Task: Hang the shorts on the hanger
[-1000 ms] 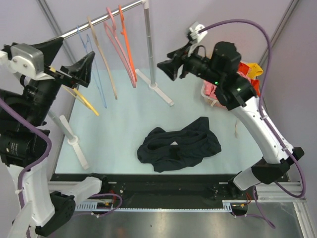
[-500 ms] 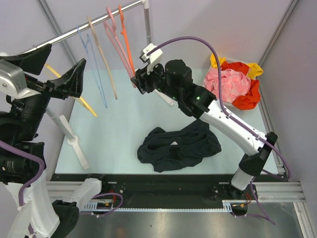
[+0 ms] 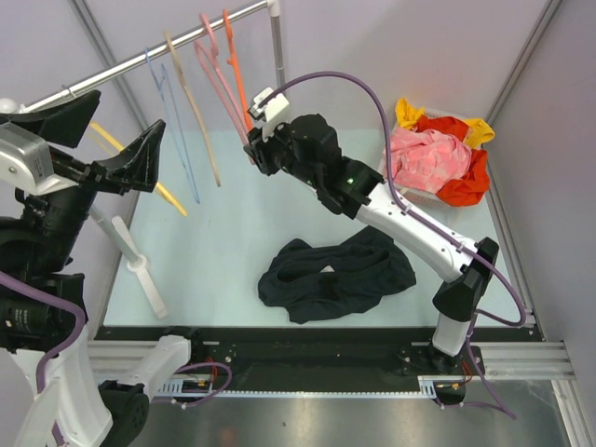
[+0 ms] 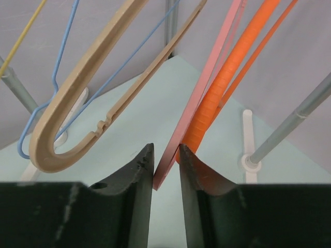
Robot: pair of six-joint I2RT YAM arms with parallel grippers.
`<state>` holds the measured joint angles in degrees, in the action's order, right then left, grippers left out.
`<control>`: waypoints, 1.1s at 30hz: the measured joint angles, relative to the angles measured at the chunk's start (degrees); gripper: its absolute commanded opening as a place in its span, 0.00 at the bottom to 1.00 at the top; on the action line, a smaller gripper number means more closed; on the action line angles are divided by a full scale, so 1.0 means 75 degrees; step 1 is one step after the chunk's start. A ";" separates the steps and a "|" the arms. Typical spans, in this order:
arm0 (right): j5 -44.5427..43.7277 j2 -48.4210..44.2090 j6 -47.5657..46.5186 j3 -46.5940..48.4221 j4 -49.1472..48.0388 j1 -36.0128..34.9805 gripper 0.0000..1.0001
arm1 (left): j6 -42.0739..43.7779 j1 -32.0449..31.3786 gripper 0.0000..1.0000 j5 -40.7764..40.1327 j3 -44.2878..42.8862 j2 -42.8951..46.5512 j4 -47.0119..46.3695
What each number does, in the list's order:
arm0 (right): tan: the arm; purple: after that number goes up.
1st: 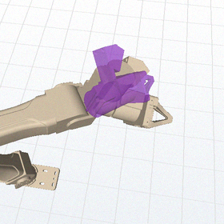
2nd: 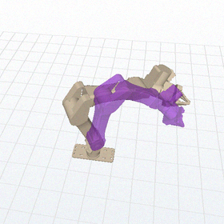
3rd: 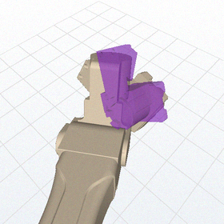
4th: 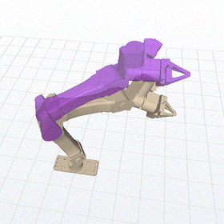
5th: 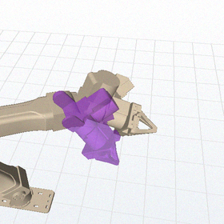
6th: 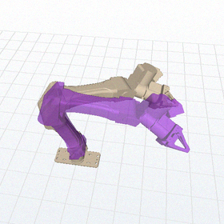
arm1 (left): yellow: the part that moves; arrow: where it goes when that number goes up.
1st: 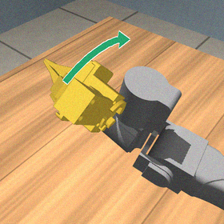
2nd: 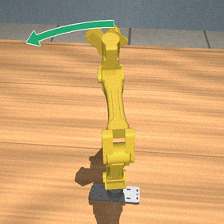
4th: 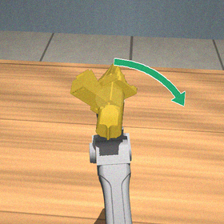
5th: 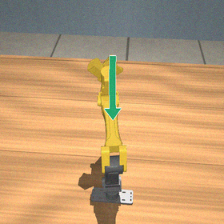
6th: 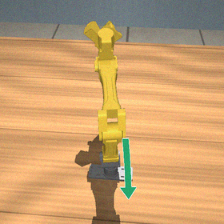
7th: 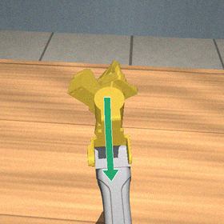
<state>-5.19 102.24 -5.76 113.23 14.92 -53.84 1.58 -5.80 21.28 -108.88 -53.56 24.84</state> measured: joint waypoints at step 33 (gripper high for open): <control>0.0020 -0.0289 0.0530 0.0490 0.0134 0.0551 0.00 | 0.0050 0.0000 0.99 -0.0160 0.0268 0.0128 0.0003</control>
<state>-5.04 100.07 -1.78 116.90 15.92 -49.71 1.96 -5.80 20.08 -106.87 -52.60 24.86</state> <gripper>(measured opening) 0.036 0.985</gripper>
